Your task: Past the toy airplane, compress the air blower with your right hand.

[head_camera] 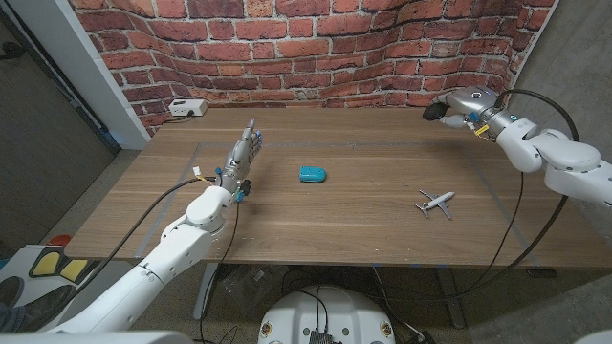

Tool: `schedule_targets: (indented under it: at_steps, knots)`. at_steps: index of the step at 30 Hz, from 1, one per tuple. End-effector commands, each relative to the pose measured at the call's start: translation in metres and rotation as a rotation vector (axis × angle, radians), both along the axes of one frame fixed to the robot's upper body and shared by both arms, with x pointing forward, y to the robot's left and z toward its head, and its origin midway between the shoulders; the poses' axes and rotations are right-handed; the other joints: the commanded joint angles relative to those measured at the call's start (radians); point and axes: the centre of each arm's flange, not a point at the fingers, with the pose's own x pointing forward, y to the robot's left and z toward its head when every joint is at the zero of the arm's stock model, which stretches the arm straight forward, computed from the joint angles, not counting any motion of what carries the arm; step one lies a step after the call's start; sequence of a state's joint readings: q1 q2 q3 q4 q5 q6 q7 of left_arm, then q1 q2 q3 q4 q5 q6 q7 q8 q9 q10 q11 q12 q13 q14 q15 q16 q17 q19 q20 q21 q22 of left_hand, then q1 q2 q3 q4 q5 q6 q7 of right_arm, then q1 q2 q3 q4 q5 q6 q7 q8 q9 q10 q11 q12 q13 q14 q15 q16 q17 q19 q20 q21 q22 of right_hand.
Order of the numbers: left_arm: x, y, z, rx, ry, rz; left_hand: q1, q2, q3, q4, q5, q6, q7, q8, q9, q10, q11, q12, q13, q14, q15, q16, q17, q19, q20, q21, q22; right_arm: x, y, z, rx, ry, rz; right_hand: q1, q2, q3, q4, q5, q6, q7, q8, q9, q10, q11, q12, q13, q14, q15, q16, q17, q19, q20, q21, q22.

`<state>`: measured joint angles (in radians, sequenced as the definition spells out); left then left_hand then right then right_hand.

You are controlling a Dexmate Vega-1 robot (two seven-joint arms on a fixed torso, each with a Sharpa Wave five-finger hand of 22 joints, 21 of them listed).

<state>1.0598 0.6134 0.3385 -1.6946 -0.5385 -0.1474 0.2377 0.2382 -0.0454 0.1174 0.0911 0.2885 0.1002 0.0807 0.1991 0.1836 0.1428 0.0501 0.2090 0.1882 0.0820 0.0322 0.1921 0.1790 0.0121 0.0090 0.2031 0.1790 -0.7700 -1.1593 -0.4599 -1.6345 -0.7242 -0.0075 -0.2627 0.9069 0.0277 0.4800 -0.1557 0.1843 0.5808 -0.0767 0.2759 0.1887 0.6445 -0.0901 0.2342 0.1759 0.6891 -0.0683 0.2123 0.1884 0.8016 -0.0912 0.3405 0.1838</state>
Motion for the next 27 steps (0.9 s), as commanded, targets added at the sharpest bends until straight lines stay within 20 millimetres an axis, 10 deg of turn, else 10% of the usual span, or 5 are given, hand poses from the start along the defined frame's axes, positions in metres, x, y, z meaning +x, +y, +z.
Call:
schedule_targets:
  at_steps: [1, 27]
  knots:
    - [-0.005, 0.000, 0.008, 0.018, -0.019, 0.003, 0.009, -0.004, -0.004, -0.003, -0.002, 0.003, -0.005, 0.000, 0.003, 0.006, -0.002, -0.002, 0.005, 0.009, 0.003, -0.002, 0.006, 0.003, 0.006, 0.001, 0.002, -0.004, -0.003, -0.002, 0.036, -0.037, 0.004, -0.004, 0.009, -0.001, 0.007, -0.006, 0.014, 0.001, 0.000, 0.004, 0.014, 0.000, -0.003, 0.003, 0.010, -0.105, -0.005, 0.004, 0.011, -0.116, 0.004, 0.004]
    - [-0.014, 0.005, 0.011, 0.025, -0.025, 0.015, 0.011, -0.002, -0.009, -0.003, -0.003, 0.005, -0.006, 0.000, 0.003, 0.008, -0.002, -0.002, 0.005, 0.010, 0.003, -0.002, 0.006, 0.003, 0.006, 0.001, 0.002, -0.006, -0.003, -0.018, 0.060, -0.135, 0.027, -0.003, 0.021, -0.001, 0.004, -0.008, 0.227, -0.063, 0.022, 0.000, 0.179, -0.036, 0.002, 0.001, 0.168, -0.150, -0.002, 0.000, 0.100, -0.123, 0.048, 0.013]
